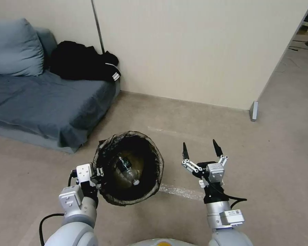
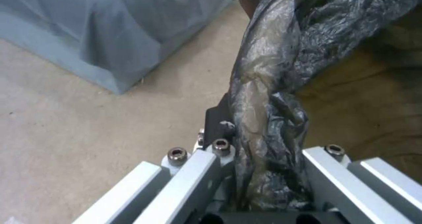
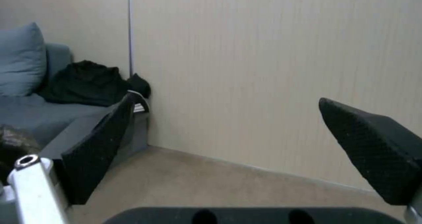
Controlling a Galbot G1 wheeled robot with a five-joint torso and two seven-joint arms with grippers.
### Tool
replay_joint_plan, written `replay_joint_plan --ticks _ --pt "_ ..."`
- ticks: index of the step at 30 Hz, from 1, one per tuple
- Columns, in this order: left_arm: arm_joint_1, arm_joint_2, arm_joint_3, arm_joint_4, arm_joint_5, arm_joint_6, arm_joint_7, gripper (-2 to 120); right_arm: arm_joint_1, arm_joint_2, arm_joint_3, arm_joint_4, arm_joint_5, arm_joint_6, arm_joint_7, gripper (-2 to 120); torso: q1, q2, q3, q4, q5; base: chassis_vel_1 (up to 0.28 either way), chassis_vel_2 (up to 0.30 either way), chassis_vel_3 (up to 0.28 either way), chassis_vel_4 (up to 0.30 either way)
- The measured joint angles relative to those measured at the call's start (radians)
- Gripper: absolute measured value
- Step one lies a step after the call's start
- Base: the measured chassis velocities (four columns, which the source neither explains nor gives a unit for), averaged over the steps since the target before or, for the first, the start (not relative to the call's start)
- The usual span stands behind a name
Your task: Pick up the trash bin, then pick up the garbage from the floor and place it into the trash bin.
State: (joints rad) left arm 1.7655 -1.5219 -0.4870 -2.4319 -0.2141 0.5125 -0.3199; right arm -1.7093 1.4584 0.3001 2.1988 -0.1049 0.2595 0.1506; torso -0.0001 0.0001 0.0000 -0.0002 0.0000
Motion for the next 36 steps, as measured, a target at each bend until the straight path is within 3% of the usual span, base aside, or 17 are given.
replay_joint_plan --ticks 36 --pt "0.042 -0.002 0.002 -0.022 0.014 -0.003 0.000 1 0.045 -0.012 -0.013 0.005 0.029 0.052 -0.023 100 0.000 0.000 0.000 0.0000 0.0000 0.107 0.110 0.108 0.112"
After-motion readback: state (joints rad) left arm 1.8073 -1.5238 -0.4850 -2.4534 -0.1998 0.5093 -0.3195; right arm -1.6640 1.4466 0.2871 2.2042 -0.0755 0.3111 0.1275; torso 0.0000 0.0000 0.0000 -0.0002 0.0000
